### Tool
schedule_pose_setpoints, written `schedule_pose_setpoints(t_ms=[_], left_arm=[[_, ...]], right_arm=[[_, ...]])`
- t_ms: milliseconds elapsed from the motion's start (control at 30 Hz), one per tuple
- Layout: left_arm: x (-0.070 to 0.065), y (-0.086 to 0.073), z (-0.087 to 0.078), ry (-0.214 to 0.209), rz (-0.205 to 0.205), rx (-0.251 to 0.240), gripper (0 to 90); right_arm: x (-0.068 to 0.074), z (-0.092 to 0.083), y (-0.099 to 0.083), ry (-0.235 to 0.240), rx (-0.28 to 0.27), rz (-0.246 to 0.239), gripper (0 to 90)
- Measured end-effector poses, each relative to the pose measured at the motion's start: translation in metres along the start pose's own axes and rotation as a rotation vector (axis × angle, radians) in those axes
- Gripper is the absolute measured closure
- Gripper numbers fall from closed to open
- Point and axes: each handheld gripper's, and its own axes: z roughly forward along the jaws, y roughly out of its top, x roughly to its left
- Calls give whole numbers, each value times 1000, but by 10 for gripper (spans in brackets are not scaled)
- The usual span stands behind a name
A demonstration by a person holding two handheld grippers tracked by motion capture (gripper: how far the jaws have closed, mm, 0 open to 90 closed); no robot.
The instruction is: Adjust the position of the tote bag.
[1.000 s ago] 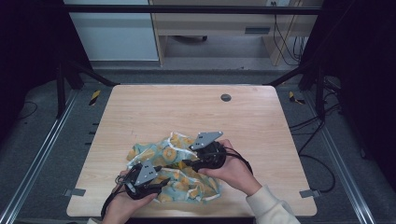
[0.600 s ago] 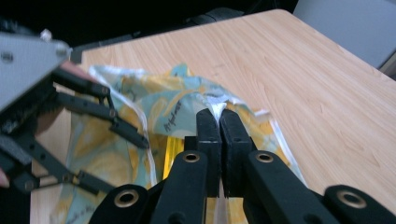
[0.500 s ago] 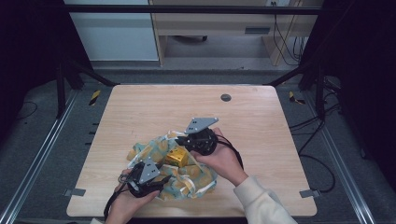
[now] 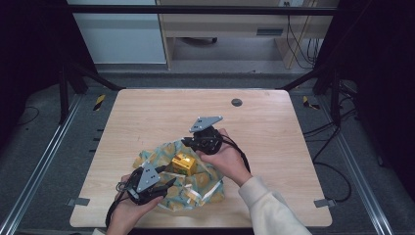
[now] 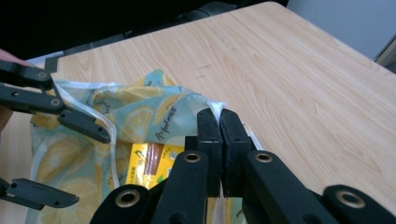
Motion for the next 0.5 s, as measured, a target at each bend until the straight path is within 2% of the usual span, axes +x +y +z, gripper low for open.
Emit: schedule_pose_setpoints(t_ms=[67,133,167,233,300,400,500], left_arm=[[2,-2,9,-39,-17,12,417],[4,-5,21,-64,-1,56,389],[4,-5,21,-64,-1,56,374],[7,-8,29,-74,-2,107,352],[8,-12,32,-71,-10,134,344],[8,-14,32,-81,-12,150,362],[5,-15,33,-91,-5,171,364]], right_arm=[[-1,2,-2,4,5,4,890],[-2,3,-3,9,3,12,890],[-2,3,-3,9,3,12,890],[-4,5,-4,13,1,16,889],[-6,6,-4,8,-2,18,890],[-10,7,-5,-8,2,23,891],[-19,12,-9,-34,25,44,891]])
